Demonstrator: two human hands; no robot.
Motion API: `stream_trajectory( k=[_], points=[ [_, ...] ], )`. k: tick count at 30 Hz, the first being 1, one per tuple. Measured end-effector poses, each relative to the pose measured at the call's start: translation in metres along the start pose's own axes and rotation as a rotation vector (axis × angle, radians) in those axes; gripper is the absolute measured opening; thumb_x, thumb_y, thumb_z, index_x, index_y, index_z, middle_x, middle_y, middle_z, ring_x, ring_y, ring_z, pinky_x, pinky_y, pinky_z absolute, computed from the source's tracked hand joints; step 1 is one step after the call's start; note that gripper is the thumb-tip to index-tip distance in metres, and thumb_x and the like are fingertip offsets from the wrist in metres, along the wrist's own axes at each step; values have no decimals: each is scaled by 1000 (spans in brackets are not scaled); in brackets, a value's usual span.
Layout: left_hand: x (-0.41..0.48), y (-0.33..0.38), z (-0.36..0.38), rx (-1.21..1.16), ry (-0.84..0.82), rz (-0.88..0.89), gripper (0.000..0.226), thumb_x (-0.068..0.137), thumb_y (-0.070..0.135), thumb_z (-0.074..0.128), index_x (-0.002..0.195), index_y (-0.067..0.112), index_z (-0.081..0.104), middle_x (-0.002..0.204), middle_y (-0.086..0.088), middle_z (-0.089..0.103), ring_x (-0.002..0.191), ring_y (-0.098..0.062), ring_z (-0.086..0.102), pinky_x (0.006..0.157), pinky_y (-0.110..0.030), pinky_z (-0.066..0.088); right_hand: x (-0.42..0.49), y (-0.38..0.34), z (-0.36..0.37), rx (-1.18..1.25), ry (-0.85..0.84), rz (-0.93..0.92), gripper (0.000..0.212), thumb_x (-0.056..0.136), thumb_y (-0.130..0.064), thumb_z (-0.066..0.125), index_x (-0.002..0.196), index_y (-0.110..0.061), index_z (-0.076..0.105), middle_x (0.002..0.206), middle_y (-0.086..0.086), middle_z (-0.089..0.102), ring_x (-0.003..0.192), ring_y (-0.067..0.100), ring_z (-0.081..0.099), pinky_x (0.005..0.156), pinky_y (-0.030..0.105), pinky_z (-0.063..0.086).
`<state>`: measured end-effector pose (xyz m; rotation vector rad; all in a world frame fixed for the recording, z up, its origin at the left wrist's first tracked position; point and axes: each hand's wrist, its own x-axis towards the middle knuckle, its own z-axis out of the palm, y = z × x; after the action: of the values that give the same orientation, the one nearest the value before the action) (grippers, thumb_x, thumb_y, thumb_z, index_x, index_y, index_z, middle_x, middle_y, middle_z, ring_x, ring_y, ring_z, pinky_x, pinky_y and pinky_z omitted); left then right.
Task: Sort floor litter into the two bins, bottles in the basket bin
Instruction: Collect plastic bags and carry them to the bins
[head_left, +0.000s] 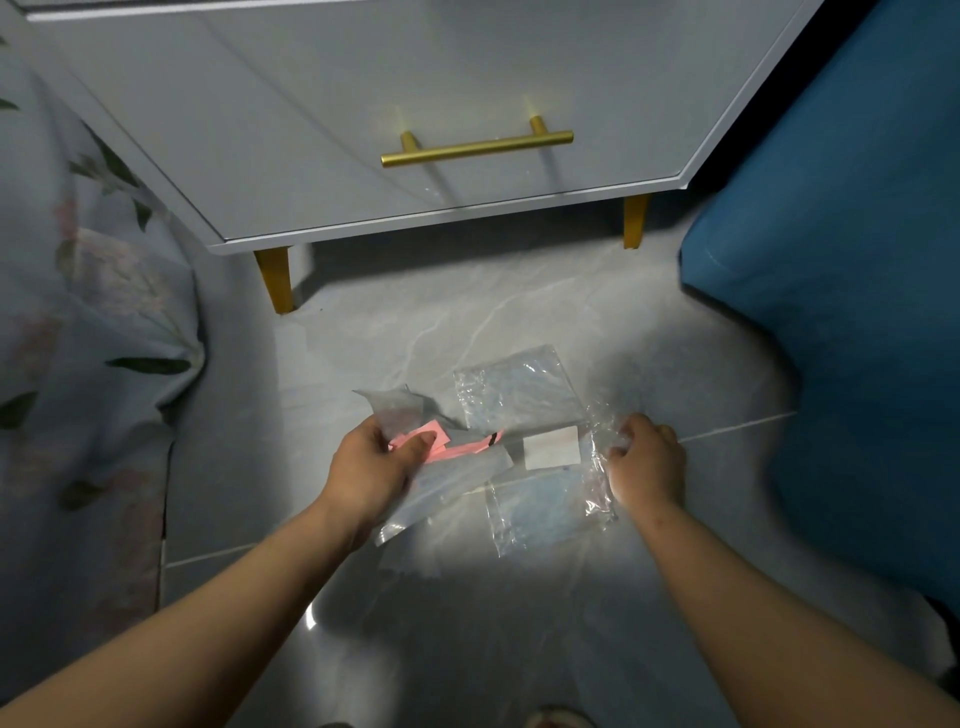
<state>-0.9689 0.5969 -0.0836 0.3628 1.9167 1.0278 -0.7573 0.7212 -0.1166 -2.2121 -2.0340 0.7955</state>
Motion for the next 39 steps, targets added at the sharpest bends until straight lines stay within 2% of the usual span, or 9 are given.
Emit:
stream_trajectory(
  k=[5,8,13,16,19,25,30,34,39],
  points=[
    [-2,-1,-3,-8,-2,2,15,87,17,64,101,19,60,89,-1,66,69,-14,57,66,-27,45,4,-12,-12,318,213,67,44,87,2,47,130,-6,49,112,21,60,106,35,56,89,34,42],
    [-3,0,-3,-8,3,6,15,87,15,64,102,18,59,85,1,65,67,-14,56,62,-26,46,11,-26,-19,470,290,39,42,85,3,49,126,-3,51,96,15,58,89,23,53,88,32,42],
    [-3,2,-2,7,-3,18,15,88,16,62,102,19,57,90,-3,63,71,-19,56,71,-31,47,3,-44,-8,432,-48,-108,11,85,-7,60,85,-8,70,75,1,62,80,16,57,68,23,42],
    [-3,1,-2,22,-15,17,16,88,16,62,104,17,57,88,-7,64,69,-23,54,67,-33,46,-2,-42,5,74,-134,-127,10,85,-20,61,82,-19,70,107,4,62,104,30,54,85,31,47],
    [1,-3,-4,69,-8,33,20,87,17,63,106,15,57,79,-6,61,54,-18,47,53,-28,41,-4,-41,13,24,-195,-73,8,84,-21,61,78,-23,66,124,-2,45,115,30,38,95,38,44],
    [12,-16,-10,170,31,31,36,84,22,66,113,17,46,80,-7,60,58,-21,52,60,-32,45,-8,-43,23,284,-88,-86,20,72,9,62,83,-8,62,108,2,37,95,22,51,71,3,29],
    [19,-27,-10,214,22,4,42,82,25,69,115,18,43,84,-7,59,69,-25,54,66,-33,46,-6,-45,26,276,-143,-45,29,78,3,63,93,-17,46,96,5,49,76,20,47,66,22,35],
    [27,-33,-8,263,28,-28,34,81,32,69,95,6,52,68,-4,54,59,-21,47,56,-29,36,-8,-43,30,269,-104,-71,23,81,-4,64,98,-12,52,89,-1,49,76,20,49,70,30,42],
    [33,-26,-4,330,84,-45,31,85,31,65,78,3,54,58,-4,49,56,-23,44,51,-30,31,-10,-48,35,309,-65,-119,18,82,0,56,96,-10,55,85,2,51,74,20,48,68,29,39]
  ],
)
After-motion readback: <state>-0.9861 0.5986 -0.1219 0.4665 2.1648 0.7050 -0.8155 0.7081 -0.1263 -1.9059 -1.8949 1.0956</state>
